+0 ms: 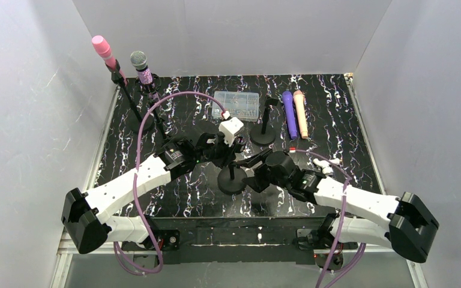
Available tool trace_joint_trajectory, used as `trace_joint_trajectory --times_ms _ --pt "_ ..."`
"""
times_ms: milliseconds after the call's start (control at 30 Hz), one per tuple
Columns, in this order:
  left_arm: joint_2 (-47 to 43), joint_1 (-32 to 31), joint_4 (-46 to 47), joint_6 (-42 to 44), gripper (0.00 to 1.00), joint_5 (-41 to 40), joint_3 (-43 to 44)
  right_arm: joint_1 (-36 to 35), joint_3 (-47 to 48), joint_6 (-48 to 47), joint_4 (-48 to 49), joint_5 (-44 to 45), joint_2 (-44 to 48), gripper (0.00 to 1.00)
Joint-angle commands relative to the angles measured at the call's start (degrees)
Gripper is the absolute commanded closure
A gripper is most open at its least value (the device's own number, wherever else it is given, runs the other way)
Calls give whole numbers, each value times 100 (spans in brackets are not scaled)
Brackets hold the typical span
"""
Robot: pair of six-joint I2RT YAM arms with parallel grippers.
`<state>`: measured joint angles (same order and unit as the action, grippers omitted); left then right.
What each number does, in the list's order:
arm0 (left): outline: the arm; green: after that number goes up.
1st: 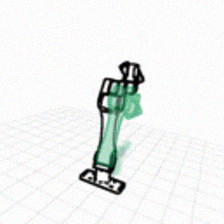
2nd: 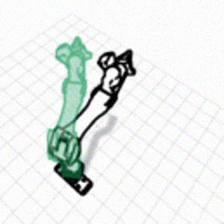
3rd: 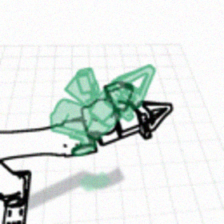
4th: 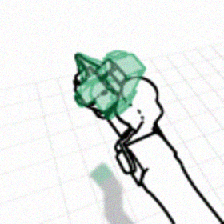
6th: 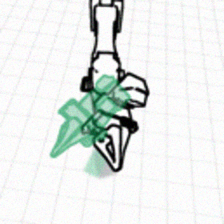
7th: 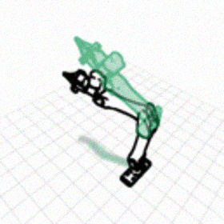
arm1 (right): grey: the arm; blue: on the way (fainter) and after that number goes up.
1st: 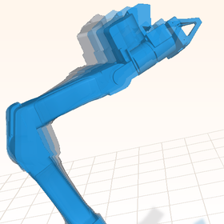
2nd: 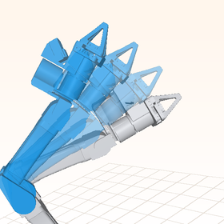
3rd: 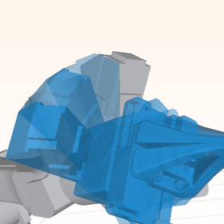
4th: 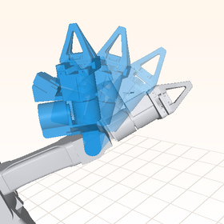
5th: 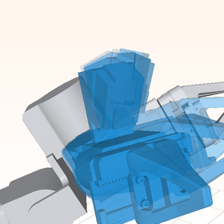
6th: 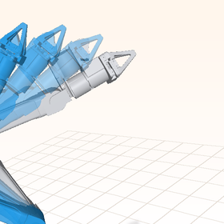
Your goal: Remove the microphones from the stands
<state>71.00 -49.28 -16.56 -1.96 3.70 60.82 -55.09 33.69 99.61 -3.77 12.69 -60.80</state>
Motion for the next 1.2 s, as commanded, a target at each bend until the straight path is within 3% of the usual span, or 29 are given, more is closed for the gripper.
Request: trace_joint_trajectory --times_ms 0,567,1167 --pt "-134 -36 447 89 100 165 -56 38 -53 1532 557 -923 -367 24" --pt "-196 -39 614 160 100 210 -220 428 -164 2108 526 -575 120 29" --pt "-175 -56 662 169 100 262 -229 561 57 2063 878 -970 -417 40"
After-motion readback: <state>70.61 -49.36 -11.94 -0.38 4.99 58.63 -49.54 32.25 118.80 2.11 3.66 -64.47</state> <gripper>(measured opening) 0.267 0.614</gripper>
